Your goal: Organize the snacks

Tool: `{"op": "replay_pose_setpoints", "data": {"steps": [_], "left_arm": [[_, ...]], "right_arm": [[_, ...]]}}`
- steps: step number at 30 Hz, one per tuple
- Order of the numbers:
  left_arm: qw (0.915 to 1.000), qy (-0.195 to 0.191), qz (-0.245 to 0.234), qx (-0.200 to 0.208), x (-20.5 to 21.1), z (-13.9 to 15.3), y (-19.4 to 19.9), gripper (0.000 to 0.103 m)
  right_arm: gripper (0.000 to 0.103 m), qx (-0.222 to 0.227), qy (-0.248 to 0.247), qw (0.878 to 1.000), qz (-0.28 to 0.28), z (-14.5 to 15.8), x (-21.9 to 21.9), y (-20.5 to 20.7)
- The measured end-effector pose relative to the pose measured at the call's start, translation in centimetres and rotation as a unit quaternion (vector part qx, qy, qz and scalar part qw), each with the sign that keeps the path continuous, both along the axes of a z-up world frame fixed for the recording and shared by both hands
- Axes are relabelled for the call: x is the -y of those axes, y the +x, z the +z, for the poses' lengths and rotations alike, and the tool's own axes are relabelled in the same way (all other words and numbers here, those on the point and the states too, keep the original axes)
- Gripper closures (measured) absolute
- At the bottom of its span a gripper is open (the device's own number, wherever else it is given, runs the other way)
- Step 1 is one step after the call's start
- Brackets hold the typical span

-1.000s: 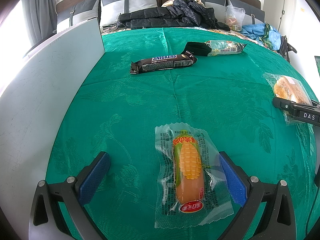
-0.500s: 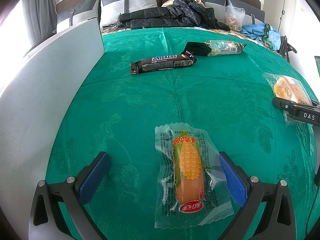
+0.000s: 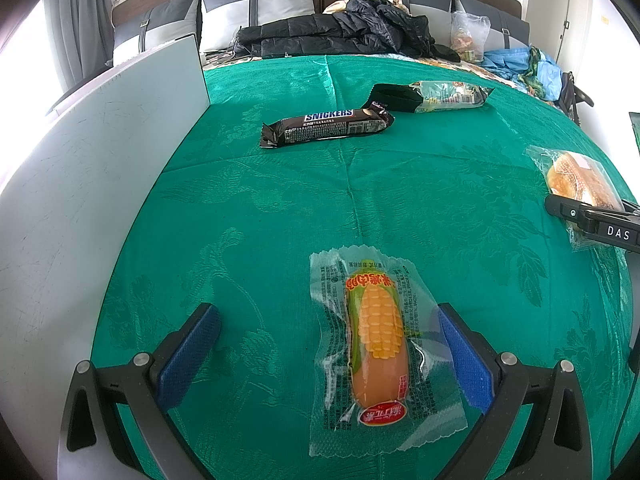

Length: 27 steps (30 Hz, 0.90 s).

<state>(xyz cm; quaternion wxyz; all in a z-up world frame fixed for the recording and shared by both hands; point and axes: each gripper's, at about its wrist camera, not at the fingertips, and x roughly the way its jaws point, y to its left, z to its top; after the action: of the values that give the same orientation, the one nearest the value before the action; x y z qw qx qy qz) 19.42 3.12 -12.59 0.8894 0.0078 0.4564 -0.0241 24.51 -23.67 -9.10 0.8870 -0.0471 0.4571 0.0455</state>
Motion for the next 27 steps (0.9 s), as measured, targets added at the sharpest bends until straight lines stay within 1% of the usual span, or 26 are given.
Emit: {"op": "replay_pose_setpoints", "data": {"steps": [10,11,13,15,16,17,18,19,20,22,24,25,27], "left_arm": [[1.0000,0.001,0.000,0.000,0.0,0.0,0.0,0.000],[1.0000,0.003,0.001,-0.003,0.0,0.0,-0.1,0.000],[0.9995,0.004,0.003,-0.030,0.1,0.2,-0.1,0.000],[0.9991,0.003,-0.002,-0.042,0.2,0.4,-0.4,0.010],[0.9991,0.003,-0.013,-0.040,0.4,0.8,-0.8,0.028],[0.9988,0.005,-0.030,-0.039,0.7,1.1,-1.2,0.055],[0.9981,0.013,-0.042,-0.042,1.0,1.5,-1.4,0.064],[0.9977,0.018,-0.045,-0.047,1.1,1.6,-1.6,0.070],[0.9978,0.019,-0.047,-0.044,1.1,1.8,-1.9,0.073],[0.9981,-0.002,-0.051,-0.034,0.8,2.4,-2.4,0.080],[0.9982,-0.028,-0.040,-0.035,0.4,3.0,-2.9,0.080],[0.9974,-0.053,-0.034,-0.035,0.0,3.4,-3.2,0.080],[0.9965,-0.069,-0.026,-0.038,-0.2,3.5,-3.6,0.080]], "right_arm": [[0.006,0.000,0.000,1.000,0.000,0.0,0.0,0.0],[0.006,0.000,0.000,1.000,0.000,0.0,0.0,0.0],[0.006,0.000,0.000,1.000,0.000,0.0,0.0,0.0],[0.006,0.000,0.000,1.000,0.000,0.0,0.0,0.0],[0.006,0.000,0.000,1.000,0.000,0.0,0.0,0.0],[0.006,0.000,0.000,1.000,0.000,0.0,0.0,0.0],[0.006,0.000,0.000,1.000,0.000,0.0,0.0,0.0],[0.006,0.000,0.000,1.000,0.000,0.0,0.0,0.0],[0.006,0.000,0.000,1.000,0.000,0.0,0.0,0.0],[0.006,-0.001,0.000,1.000,0.000,0.0,0.0,0.0],[0.006,-0.001,0.000,1.000,0.000,0.1,0.0,0.1],[0.006,-0.001,0.000,1.000,0.000,0.0,0.0,0.0],[0.006,-0.001,0.000,1.000,0.000,0.1,0.1,0.1]]}}
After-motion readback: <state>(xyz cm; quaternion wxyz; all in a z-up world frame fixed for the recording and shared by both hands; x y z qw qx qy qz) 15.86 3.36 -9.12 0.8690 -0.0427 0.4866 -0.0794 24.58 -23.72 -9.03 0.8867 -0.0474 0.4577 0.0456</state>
